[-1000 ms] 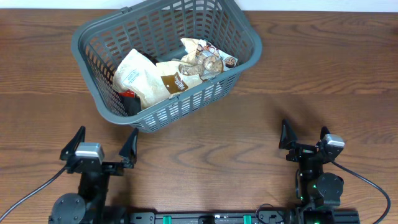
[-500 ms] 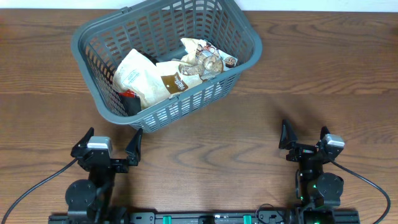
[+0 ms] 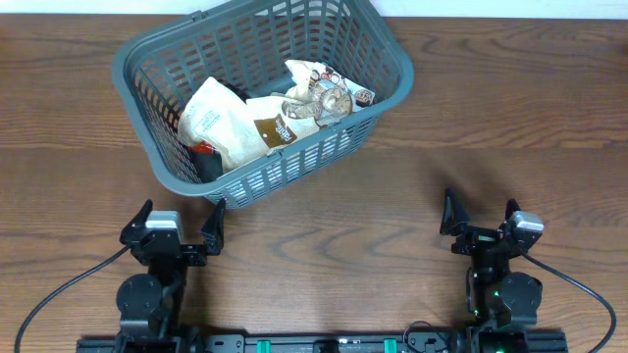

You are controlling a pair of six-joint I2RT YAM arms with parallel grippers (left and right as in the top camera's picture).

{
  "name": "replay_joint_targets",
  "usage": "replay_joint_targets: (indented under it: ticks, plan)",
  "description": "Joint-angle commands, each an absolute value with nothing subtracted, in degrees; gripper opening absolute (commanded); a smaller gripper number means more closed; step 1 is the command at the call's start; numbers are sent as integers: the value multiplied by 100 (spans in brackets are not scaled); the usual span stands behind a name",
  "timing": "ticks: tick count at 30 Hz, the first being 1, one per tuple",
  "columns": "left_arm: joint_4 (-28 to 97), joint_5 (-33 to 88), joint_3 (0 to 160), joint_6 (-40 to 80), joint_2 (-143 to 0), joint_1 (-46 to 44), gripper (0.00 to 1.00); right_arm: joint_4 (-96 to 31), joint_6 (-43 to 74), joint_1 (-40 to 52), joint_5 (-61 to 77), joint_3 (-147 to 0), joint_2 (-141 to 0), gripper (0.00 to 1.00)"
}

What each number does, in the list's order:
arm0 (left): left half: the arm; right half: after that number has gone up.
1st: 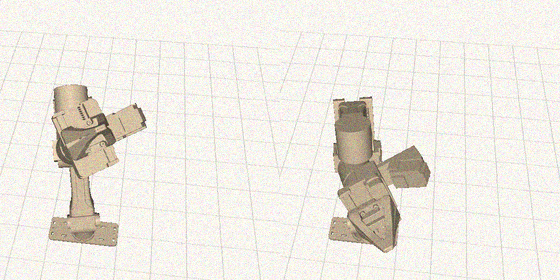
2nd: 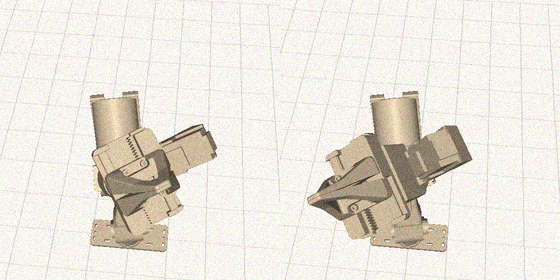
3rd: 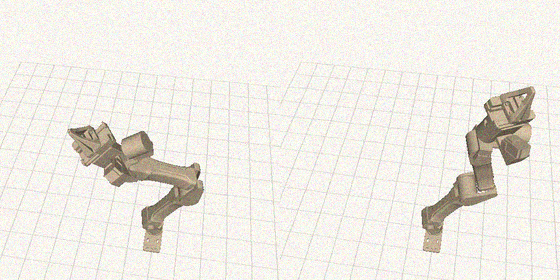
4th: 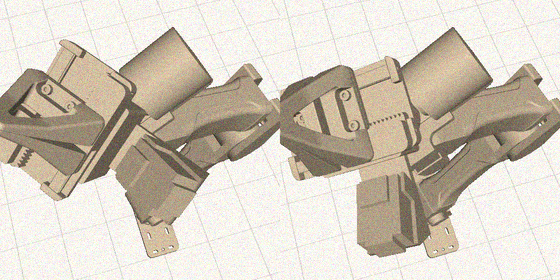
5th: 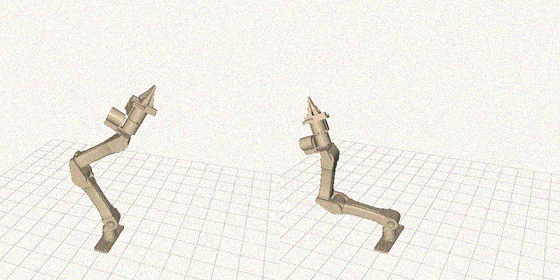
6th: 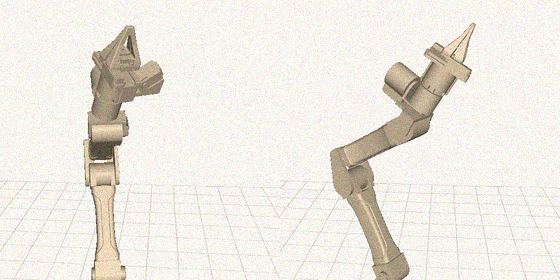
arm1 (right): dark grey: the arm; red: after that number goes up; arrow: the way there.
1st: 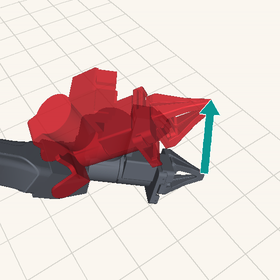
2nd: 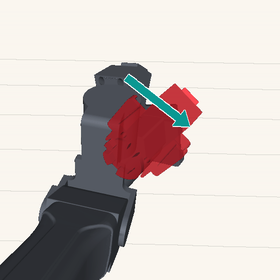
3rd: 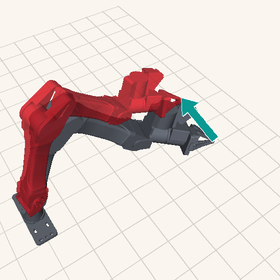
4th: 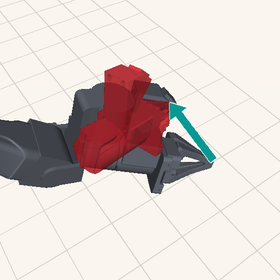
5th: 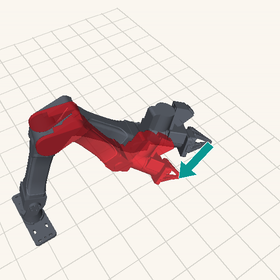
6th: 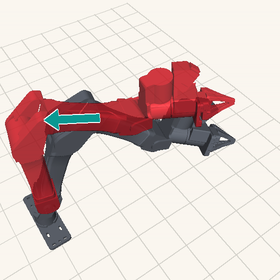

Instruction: Pack container

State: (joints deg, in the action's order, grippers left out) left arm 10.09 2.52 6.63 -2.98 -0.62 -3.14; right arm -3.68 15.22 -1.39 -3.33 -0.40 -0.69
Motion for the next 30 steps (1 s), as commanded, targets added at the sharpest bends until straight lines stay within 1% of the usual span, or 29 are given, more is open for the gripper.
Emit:
replay_joint_targets:
  ticks: [1,30]
  plan:
    - [943,139,552,-336,-16,-336,99,-405,1428,-185,-294,-32,-38,99]
    - [858,36,235,-333,-16,-336,99,-405,1428,-185,-296,-32,-38,99]
